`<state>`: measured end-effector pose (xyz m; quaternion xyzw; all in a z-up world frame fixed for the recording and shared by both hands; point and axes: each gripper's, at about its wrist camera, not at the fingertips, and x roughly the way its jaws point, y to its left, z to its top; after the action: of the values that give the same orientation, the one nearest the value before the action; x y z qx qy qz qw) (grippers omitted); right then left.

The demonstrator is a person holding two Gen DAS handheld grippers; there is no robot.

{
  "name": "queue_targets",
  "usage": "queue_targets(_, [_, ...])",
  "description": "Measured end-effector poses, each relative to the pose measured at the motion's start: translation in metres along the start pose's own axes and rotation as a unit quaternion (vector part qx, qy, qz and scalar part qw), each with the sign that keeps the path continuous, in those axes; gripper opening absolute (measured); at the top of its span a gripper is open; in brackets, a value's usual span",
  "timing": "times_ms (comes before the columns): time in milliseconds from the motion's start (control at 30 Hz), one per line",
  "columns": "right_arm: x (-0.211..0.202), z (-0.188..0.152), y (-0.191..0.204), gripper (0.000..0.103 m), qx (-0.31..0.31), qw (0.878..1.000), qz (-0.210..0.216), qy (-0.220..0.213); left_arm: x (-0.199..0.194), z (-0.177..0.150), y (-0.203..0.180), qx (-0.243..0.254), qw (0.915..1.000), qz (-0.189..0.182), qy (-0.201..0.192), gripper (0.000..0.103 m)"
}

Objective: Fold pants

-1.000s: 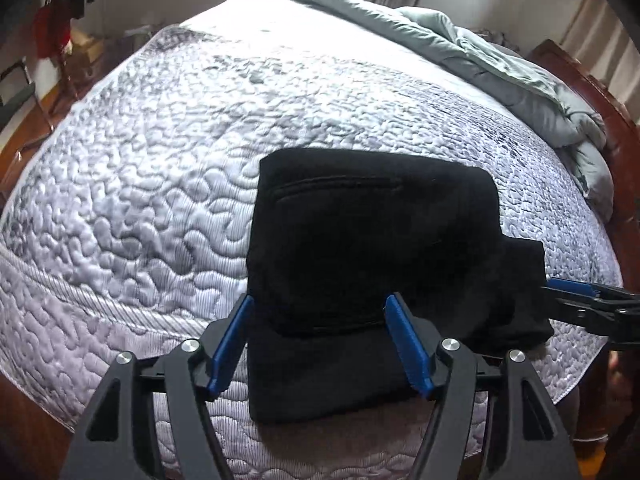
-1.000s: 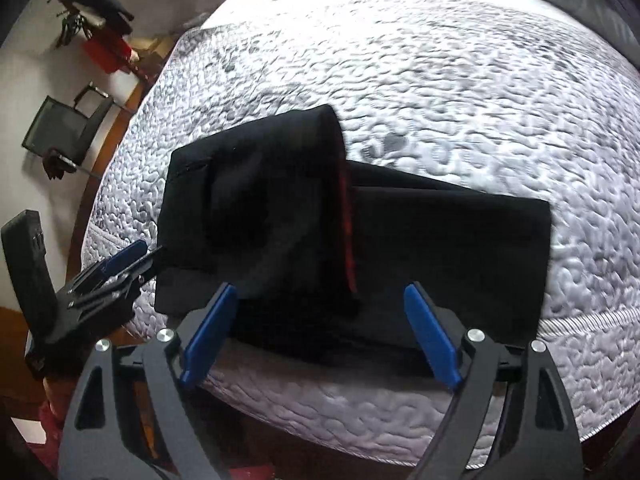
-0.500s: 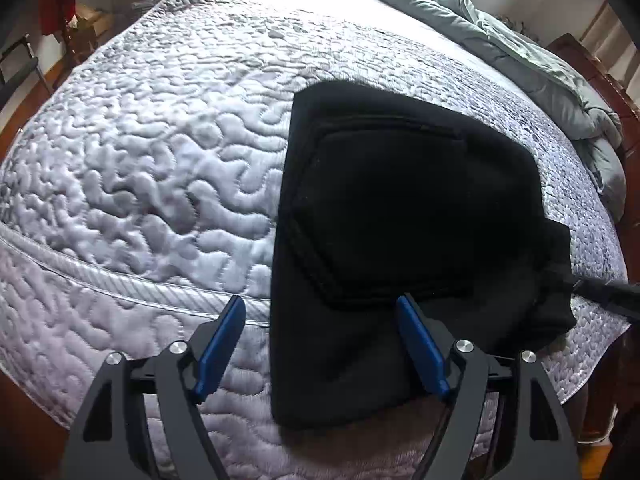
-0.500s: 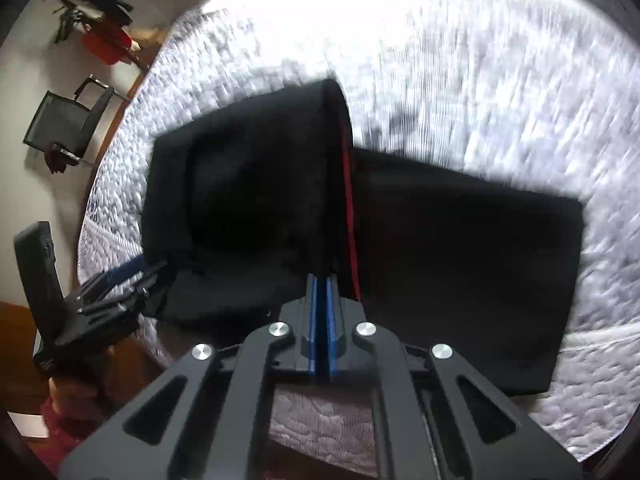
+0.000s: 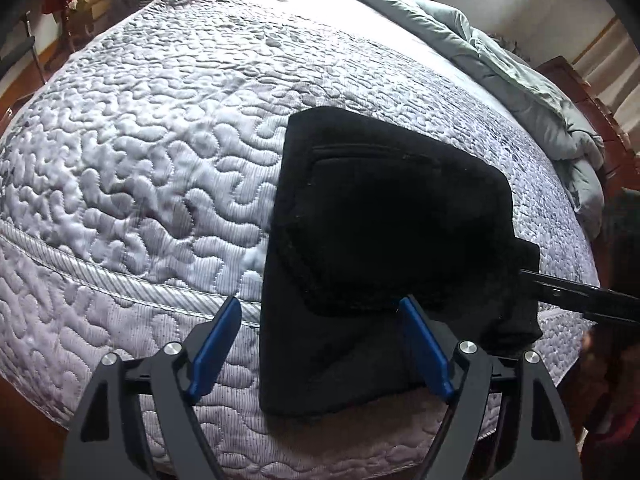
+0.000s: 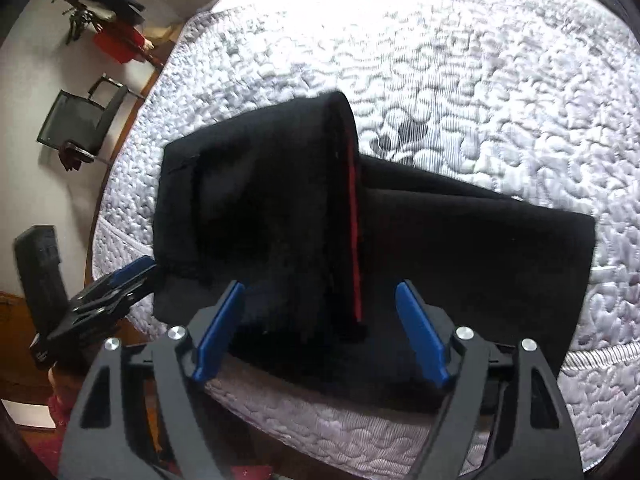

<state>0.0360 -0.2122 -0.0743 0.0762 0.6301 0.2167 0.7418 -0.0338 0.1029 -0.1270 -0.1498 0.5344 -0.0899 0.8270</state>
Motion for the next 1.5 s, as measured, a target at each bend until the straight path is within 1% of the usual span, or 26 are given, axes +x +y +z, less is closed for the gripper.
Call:
queue_targets(133, [0.03,0.005,-0.003,0.078,0.01,0.999,0.019,0.033,0.005,-0.001,0.002,0.0,1.0,0.005,0.008,0.081])
queue_targets(167, [0.036,0.006,-0.005,0.078,0.017,0.999,0.027,0.038,0.006,-0.001,0.002,-0.003,0.9999,0.007,0.009,0.081])
queue_targets(200, [0.041,0.007,-0.004,0.077,0.016,0.999,0.028,0.034,0.007,-0.001,0.005,-0.007,0.9999,0.008,0.009,0.081])
queue_targets(267, [0.042,0.009,0.004,0.057,-0.002,0.999,0.027,0.025,0.007,-0.003,0.01,-0.017,0.9998,0.009,0.009,0.081])
queue_targets(300, [0.04,0.01,0.008,0.038,-0.011,0.999,0.044,0.024,0.007,-0.003,0.011,-0.022,0.9997,0.01,0.01,0.081])
queue_targets(333, [0.038,0.011,0.009,0.027,-0.014,0.998,0.054,0.023,0.007,-0.003,0.013,-0.026,0.9995,0.011,0.012,0.081])
queue_targets(400, [0.029,0.012,0.013,0.019,-0.031,0.997,0.067,0.013,0.007,-0.003,0.016,-0.034,0.9993,0.012,0.014,0.081])
queue_targets(433, [0.023,0.012,0.013,0.017,-0.032,0.997,0.076,0.006,0.006,-0.003,0.017,-0.037,0.9992,0.012,0.013,0.081])
queue_targets(467, [0.016,0.012,0.013,0.017,-0.029,0.996,0.09,0.0,0.003,-0.003,0.019,-0.042,0.999,0.01,0.009,0.081])
queue_targets(567, [-0.021,0.008,0.015,0.016,-0.03,0.988,0.146,-0.043,-0.007,0.0,0.023,-0.057,0.9983,0.002,-0.005,0.081])
queue_targets(600, [-0.03,0.007,0.017,0.016,-0.034,0.987,0.148,-0.052,-0.009,0.001,0.023,-0.06,0.9982,-0.001,-0.007,0.081])
queue_targets(667, [-0.05,0.002,0.019,0.016,-0.044,0.987,0.14,-0.07,-0.014,0.004,0.02,-0.058,0.9982,-0.007,-0.012,0.081])
queue_targets(733, [-0.07,-0.003,0.012,0.016,-0.042,0.986,0.136,-0.086,-0.017,0.007,0.013,-0.048,0.9987,-0.009,-0.015,0.081])
queue_targets(867, [-0.103,-0.016,-0.019,0.016,-0.025,0.987,0.111,-0.113,-0.013,0.011,-0.012,-0.019,0.9996,-0.017,-0.009,0.081])
queue_targets(967, [-0.114,-0.031,-0.043,0.016,-0.006,0.989,0.087,-0.121,-0.004,0.01,-0.035,0.004,0.9998,-0.021,0.001,0.081])
queue_targets(1100, [-0.121,-0.054,-0.08,0.016,0.031,0.988,0.079,-0.131,0.008,0.005,-0.06,0.033,0.9991,-0.024,0.015,0.081])
queue_targets(1200, [-0.114,-0.062,-0.098,0.016,0.055,0.988,0.071,-0.127,0.017,0.0,-0.075,0.05,0.9983,-0.021,0.024,0.081])
queue_targets(1333, [-0.091,-0.072,-0.119,0.016,0.076,0.991,0.036,-0.104,0.031,-0.005,-0.087,0.065,0.9973,0.001,0.034,0.081])
queue_targets(1400, [-0.071,-0.071,-0.13,0.016,0.093,0.992,0.014,-0.078,0.041,-0.007,-0.085,0.065,0.9968,0.004,0.045,0.082])
queue_targets(1433, [-0.059,-0.072,-0.137,0.017,0.106,0.992,0.015,-0.068,0.044,-0.008,-0.084,0.063,0.9968,0.004,0.049,0.083])
queue_targets(1500, [-0.047,-0.074,-0.143,0.019,0.117,0.991,0.026,-0.061,0.048,-0.008,-0.081,0.061,0.9969,0.01,0.049,0.085])
